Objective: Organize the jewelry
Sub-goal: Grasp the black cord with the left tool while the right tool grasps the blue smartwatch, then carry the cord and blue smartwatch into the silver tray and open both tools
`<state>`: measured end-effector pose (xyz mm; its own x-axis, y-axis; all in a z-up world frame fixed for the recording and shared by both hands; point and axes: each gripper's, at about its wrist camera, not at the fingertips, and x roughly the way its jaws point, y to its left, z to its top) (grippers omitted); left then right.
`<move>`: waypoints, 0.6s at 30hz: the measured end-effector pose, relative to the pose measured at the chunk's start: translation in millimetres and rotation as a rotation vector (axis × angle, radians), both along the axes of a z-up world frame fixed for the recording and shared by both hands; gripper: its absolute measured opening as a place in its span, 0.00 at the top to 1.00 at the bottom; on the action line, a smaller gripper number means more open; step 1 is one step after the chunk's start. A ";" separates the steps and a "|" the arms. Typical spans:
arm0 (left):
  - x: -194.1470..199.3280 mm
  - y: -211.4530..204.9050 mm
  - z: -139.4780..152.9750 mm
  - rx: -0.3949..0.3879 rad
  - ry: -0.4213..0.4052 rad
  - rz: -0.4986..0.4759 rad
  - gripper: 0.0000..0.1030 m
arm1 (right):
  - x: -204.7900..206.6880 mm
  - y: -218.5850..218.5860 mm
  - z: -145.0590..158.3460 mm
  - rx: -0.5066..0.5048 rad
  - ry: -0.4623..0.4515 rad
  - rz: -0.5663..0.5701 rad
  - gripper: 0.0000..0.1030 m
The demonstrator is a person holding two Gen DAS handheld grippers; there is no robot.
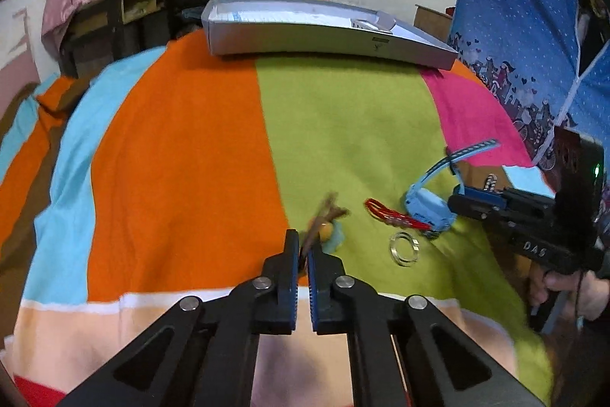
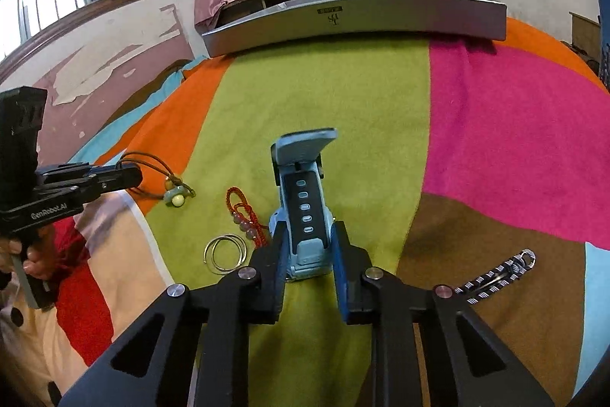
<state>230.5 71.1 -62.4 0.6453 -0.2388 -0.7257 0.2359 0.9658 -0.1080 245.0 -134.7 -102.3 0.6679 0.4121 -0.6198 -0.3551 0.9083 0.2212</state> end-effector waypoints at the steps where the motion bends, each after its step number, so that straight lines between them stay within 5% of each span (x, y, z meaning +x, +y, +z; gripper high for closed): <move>1: -0.1 -1.5 2.2 -0.011 0.021 0.001 0.97 | -2.0 -2.6 1.3 0.007 -0.001 0.002 0.81; 6: -4.1 -14.7 14.9 -0.030 0.099 0.033 0.97 | -14.7 -17.9 8.7 0.030 -0.011 0.005 0.82; 18: -0.7 -62.7 74.9 -0.013 0.091 0.053 0.97 | -23.3 -61.5 36.7 0.131 -0.045 -0.039 0.82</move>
